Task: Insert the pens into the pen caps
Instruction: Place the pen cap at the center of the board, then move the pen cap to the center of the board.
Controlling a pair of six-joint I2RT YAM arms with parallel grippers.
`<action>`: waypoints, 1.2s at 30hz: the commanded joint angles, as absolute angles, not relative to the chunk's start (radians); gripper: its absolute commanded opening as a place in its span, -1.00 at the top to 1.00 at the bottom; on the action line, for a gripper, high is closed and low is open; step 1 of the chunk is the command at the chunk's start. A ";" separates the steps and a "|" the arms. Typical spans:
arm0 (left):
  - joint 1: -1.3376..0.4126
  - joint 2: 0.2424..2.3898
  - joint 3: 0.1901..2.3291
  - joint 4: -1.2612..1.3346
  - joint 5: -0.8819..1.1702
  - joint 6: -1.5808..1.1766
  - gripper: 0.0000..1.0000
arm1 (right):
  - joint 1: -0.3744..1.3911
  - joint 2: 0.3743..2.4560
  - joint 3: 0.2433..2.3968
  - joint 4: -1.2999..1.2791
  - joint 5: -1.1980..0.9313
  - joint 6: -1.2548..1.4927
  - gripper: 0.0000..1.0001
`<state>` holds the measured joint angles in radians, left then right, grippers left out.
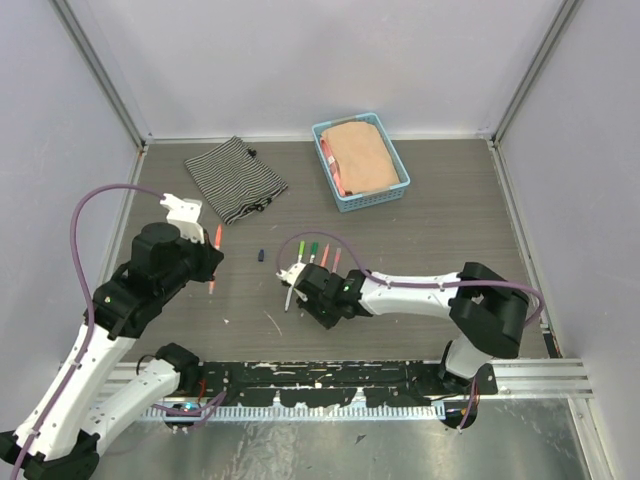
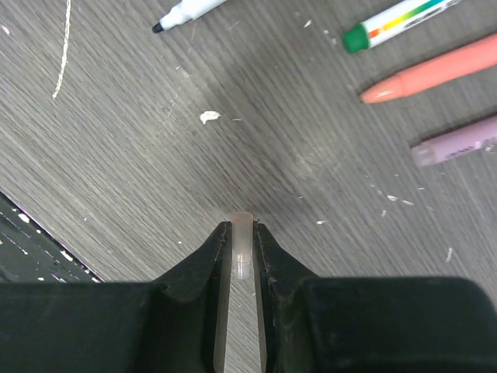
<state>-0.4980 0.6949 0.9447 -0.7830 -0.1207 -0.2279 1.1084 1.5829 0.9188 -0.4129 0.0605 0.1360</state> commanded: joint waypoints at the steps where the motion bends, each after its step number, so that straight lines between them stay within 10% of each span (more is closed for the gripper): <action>1: -0.494 0.693 0.983 -0.753 -0.114 -0.210 1.00 | 1.128 1.612 0.953 -0.369 0.070 0.110 0.55; 21: -0.495 0.708 0.999 -0.754 -0.127 -0.195 1.00 | 1.172 1.628 0.925 -0.417 0.130 0.181 -0.14; 36: -0.494 0.730 0.988 -0.730 -0.102 -0.208 1.00 | 1.124 1.513 0.810 -0.435 0.190 0.283 -0.18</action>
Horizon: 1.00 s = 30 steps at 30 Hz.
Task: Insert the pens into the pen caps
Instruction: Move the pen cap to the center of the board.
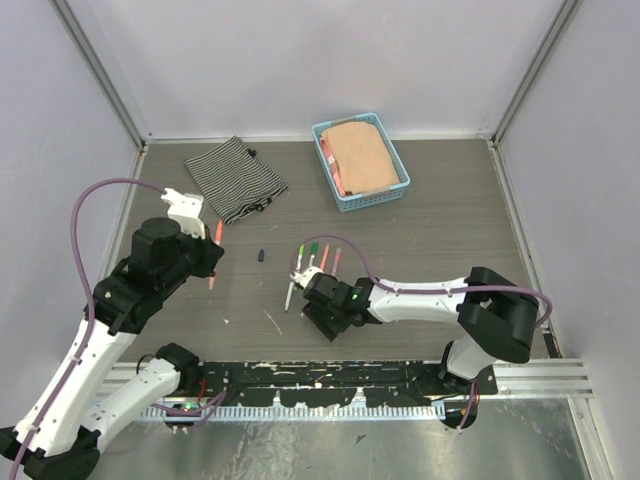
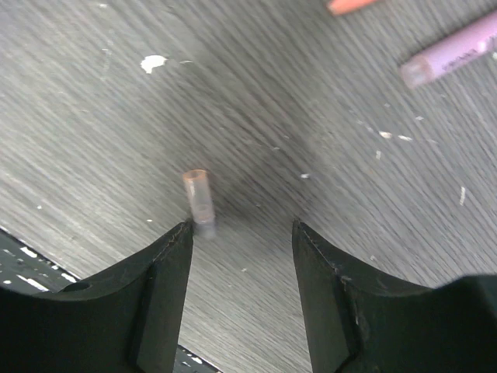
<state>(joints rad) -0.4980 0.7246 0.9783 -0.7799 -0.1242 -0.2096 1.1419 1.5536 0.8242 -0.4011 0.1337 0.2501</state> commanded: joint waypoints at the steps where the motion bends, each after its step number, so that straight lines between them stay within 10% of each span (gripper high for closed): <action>1: -0.494 0.730 0.988 -0.731 -0.102 -0.208 1.00 | 1.121 1.509 0.809 -0.436 0.194 0.284 -0.18; 30: -0.494 0.740 0.995 -0.722 -0.114 -0.208 1.00 | 1.039 1.573 0.859 -0.377 0.287 0.332 -0.11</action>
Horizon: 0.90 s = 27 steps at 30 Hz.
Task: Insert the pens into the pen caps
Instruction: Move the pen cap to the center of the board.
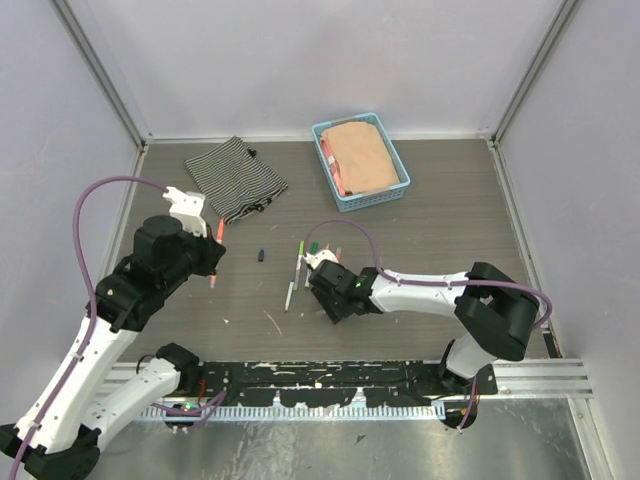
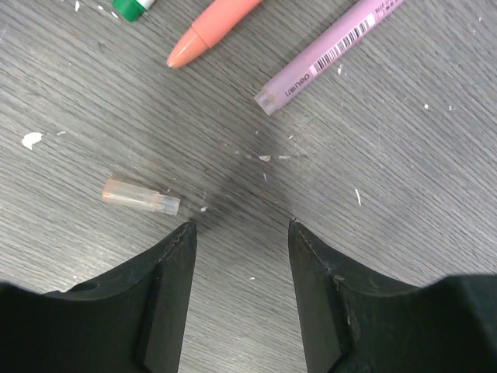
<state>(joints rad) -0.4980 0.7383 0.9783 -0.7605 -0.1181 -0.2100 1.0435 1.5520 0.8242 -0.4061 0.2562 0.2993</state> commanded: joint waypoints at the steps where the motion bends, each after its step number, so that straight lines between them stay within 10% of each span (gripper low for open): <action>1: -0.494 0.741 0.997 -0.721 -0.115 -0.208 1.00 | 1.038 1.571 0.864 -0.383 0.312 0.346 -0.11; 11: -0.494 0.741 0.987 -0.709 -0.112 -0.198 1.00 | 1.045 1.392 0.912 -0.505 0.513 0.833 -0.20; 27: -0.494 0.726 0.966 -0.703 -0.093 -0.200 1.00 | 1.149 1.722 1.229 -0.955 0.549 1.601 -0.28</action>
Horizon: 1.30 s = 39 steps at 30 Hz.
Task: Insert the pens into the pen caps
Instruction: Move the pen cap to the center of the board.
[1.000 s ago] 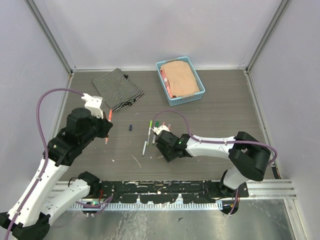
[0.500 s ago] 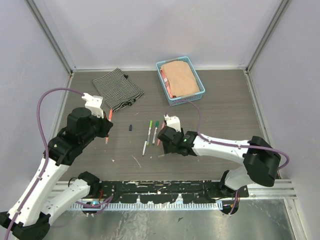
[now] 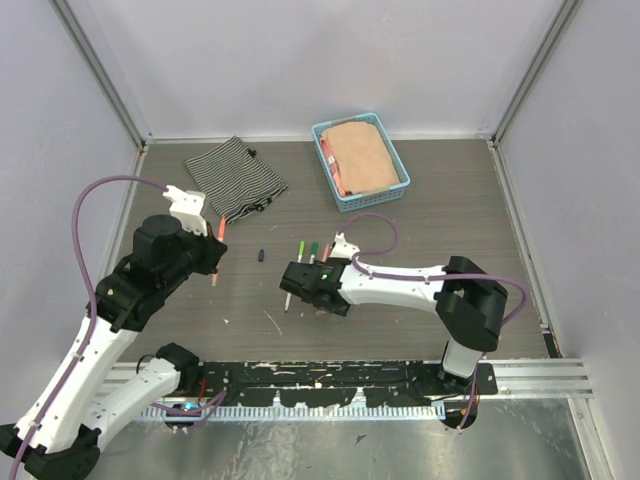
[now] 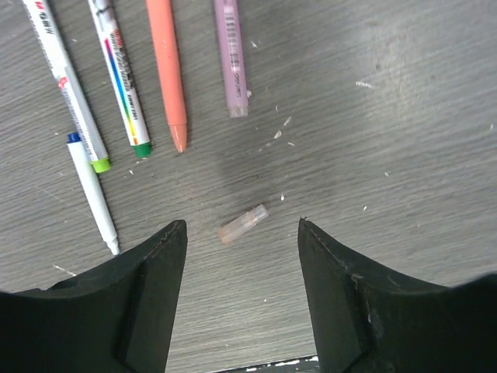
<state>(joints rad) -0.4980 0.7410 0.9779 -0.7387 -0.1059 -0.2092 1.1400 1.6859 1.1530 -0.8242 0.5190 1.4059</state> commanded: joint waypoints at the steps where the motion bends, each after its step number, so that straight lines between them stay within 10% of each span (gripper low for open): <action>1: -0.494 0.725 0.964 -0.703 -0.092 -0.198 1.00 | 1.149 1.729 1.227 -0.956 0.542 1.610 -0.27; 20: -0.494 0.719 0.957 -0.701 -0.097 -0.197 1.00 | 1.148 1.823 1.188 -0.848 0.456 1.620 -0.13; 39: -0.494 0.711 0.960 -0.708 -0.109 -0.197 1.00 | 1.148 1.812 1.146 -0.754 0.450 1.467 0.59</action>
